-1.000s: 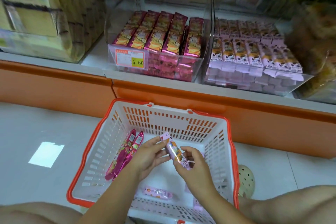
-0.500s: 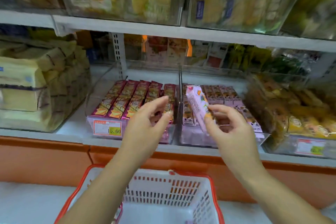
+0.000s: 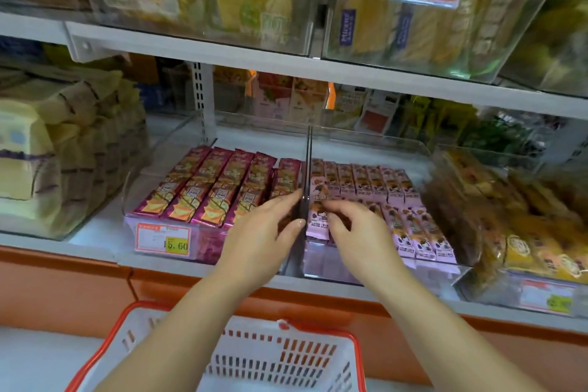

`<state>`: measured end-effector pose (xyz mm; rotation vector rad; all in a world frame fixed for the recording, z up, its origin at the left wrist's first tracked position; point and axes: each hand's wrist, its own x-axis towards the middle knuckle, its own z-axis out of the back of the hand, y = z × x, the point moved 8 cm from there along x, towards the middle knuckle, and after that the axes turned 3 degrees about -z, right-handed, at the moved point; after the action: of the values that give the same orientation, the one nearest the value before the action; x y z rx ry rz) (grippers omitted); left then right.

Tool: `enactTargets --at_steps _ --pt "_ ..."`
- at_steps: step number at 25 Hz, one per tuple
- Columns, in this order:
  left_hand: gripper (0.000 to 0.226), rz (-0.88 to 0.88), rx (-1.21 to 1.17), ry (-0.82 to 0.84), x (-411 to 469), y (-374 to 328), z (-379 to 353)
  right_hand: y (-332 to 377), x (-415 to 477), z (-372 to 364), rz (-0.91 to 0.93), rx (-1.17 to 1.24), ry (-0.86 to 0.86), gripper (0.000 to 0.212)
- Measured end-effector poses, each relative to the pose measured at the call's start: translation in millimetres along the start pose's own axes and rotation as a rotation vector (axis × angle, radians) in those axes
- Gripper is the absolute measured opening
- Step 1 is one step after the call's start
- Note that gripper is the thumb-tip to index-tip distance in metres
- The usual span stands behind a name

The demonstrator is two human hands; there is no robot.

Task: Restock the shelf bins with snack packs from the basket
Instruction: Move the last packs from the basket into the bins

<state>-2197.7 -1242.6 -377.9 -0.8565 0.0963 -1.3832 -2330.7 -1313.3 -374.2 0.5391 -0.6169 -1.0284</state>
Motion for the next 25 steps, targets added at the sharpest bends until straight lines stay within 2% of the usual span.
enactTargets --at_steps 2,4,6,7,9,12,14,18,22,23,25 --pt "0.047 0.009 -0.123 -0.073 -8.8 -0.8 8.3 7.8 -14.3 14.8 0.043 0.084 -0.146 0.033" --pt "0.04 -0.014 -0.252 -0.245 -35.2 2.8 25.6 16.5 -44.2 32.1 0.117 0.28 -0.295 0.03" --pt "0.035 -0.027 -0.271 -0.338 -76.9 18.6 26.2 7.4 -76.5 21.7 0.106 0.45 -0.294 0.026" --pt "0.032 0.024 -0.262 -0.313 -102.8 36.9 13.8 -7.1 -92.7 -1.1 0.02 0.482 -0.225 0.023" --pt "0.028 0.249 -0.26 -0.137 -151.7 89.7 -30.3 -60.7 -121.8 -67.3 -0.256 0.377 -0.002 0.016" --pt "0.03 0.657 -0.279 0.266 -233.3 163.6 -111.2 -166.5 -180.6 -168.6 -0.705 0.048 0.415 0.02" --pt "0.028 0.782 -0.308 0.408 -273.3 184.9 -139.1 -208.9 -215.6 -205.6 -0.832 -0.1 0.528 0.033" --pt "0.03 0.857 -0.25 0.564 -304.4 202.3 -151.4 -233.7 -256.4 -242.4 -0.817 -0.323 0.524 0.038" --pt "0.033 0.87 -0.222 0.675 -311.5 209.0 -158.5 -232.8 -261.2 -259.8 -0.656 -0.75 0.888 0.033" --pt "0.033 0.89 -0.247 0.694 -314.8 210.0 -162.0 -227.4 -258.5 -261.2 -0.588 -0.757 0.961 0.031" --pt "0.035 0.912 -0.315 0.732 -320.3 208.3 -169.7 -218.6 -249.0 -260.4 -0.568 -0.575 0.994 0.026"
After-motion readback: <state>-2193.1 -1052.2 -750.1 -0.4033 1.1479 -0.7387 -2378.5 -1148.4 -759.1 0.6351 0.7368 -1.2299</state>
